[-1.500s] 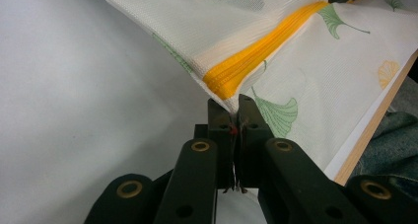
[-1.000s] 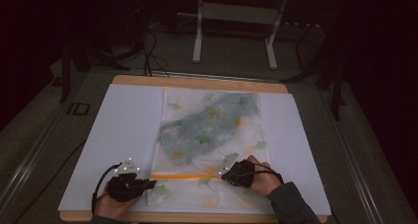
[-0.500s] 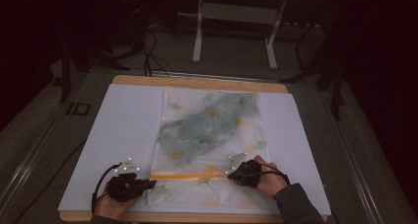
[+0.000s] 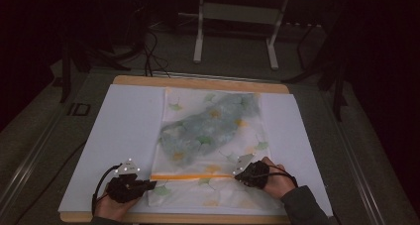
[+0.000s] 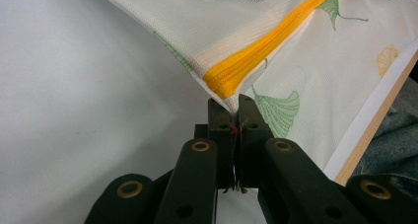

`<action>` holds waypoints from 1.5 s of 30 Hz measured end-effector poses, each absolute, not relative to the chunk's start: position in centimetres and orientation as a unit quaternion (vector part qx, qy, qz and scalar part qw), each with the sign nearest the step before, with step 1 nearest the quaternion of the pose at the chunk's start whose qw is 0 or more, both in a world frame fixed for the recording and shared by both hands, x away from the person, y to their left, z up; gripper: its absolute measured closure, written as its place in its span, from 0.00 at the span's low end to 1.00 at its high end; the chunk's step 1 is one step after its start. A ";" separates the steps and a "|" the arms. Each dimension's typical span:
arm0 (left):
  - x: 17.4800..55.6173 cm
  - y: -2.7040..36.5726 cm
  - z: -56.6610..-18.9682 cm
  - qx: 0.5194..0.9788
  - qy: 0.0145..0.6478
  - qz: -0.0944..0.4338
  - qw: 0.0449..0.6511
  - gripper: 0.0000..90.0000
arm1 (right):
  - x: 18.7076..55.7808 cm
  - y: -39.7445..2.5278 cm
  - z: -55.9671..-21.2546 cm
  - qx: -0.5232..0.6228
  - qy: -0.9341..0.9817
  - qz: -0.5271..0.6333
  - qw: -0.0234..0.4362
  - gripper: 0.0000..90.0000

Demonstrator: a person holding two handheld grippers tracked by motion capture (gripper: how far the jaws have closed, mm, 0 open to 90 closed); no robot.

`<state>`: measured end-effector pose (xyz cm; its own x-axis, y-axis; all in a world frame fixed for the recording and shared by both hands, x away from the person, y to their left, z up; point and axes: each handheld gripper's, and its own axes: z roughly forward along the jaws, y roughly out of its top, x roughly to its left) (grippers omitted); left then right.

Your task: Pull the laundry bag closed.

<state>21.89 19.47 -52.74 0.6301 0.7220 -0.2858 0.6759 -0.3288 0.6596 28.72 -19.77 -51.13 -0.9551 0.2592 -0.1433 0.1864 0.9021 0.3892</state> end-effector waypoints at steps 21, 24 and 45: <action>21.9 19.5 -52.8 0.815 0.429 0.029 0.389 0.97 | 28.8 -23.0 -51.1 0.144 0.967 0.186 0.100 1.00; 21.9 19.5 -52.8 0.814 0.430 0.029 0.389 0.97 | 28.8 -23.1 -51.1 0.145 0.966 0.188 0.099 1.00; 21.9 19.6 -52.8 0.814 0.431 0.028 0.388 0.98 | 28.6 -25.8 -50.4 0.163 0.964 0.177 0.112 1.00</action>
<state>21.87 19.64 -52.80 0.6262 0.7238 -0.2899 0.6805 -0.3259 0.6562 28.61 -25.76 -50.41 -0.9219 0.3537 -0.1581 0.2744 0.8842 0.3779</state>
